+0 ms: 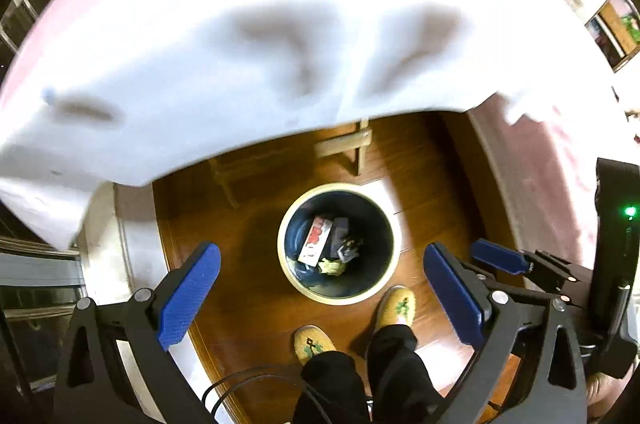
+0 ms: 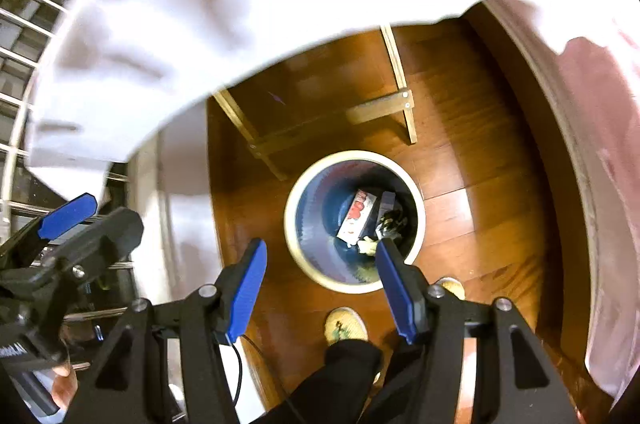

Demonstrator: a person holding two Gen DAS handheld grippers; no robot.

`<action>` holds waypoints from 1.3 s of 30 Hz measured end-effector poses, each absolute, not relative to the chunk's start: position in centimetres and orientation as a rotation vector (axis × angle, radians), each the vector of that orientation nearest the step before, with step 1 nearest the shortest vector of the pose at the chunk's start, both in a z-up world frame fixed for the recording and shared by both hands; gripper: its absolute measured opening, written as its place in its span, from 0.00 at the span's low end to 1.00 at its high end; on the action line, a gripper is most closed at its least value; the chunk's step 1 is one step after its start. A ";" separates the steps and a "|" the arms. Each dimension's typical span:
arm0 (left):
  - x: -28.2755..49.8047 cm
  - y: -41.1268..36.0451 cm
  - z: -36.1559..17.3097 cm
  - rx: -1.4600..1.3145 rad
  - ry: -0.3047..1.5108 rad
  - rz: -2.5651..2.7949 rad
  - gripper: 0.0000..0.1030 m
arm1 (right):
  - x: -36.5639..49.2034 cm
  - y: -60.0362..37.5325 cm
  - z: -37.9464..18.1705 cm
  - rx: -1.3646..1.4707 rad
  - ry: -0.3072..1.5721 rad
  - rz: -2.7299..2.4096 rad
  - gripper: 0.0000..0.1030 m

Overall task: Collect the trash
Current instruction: 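Raise both tools back toward the table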

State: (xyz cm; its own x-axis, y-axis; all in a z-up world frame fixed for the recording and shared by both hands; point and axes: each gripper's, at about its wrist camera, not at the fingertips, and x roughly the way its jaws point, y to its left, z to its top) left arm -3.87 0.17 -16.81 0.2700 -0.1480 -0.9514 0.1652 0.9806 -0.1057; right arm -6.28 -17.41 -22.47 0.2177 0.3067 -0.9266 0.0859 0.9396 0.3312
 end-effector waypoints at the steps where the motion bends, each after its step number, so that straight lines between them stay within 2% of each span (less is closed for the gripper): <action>1: -4.1 0.4 -15.1 0.007 1.270 -0.222 0.98 | -6.5 -17.5 -21.4 0.347 1.341 0.158 0.55; 12: -4.5 3.0 1.2 -0.085 1.027 -0.288 0.98 | -8.1 -17.4 -6.3 0.295 1.123 0.167 0.55; 20: -2.2 2.7 7.7 -0.069 0.902 -0.285 0.98 | -5.3 -17.7 0.5 0.209 0.974 0.170 0.55; 25: 0.4 2.0 9.5 -0.055 0.870 -0.254 0.98 | -2.0 -19.0 2.6 0.191 0.921 0.156 0.56; 29: 4.3 0.6 9.1 -0.079 0.911 -0.257 0.98 | 2.3 -20.4 3.6 0.186 0.894 0.154 0.68; 32: 7.8 -0.8 8.4 -0.054 0.921 -0.211 0.97 | 6.7 -21.7 3.9 0.193 0.881 0.166 0.69; 34: 10.2 -1.6 7.8 -0.049 0.930 -0.181 0.93 | 9.9 -22.9 3.8 0.199 0.877 0.177 0.69; 36: 13.5 -2.5 7.0 -0.069 0.954 -0.154 0.81 | 13.3 -23.9 3.3 0.206 0.884 0.189 0.69; 39: 18.3 -3.8 5.8 -0.113 1.008 -0.130 0.78 | 18.6 -25.3 2.4 0.219 0.924 0.192 0.69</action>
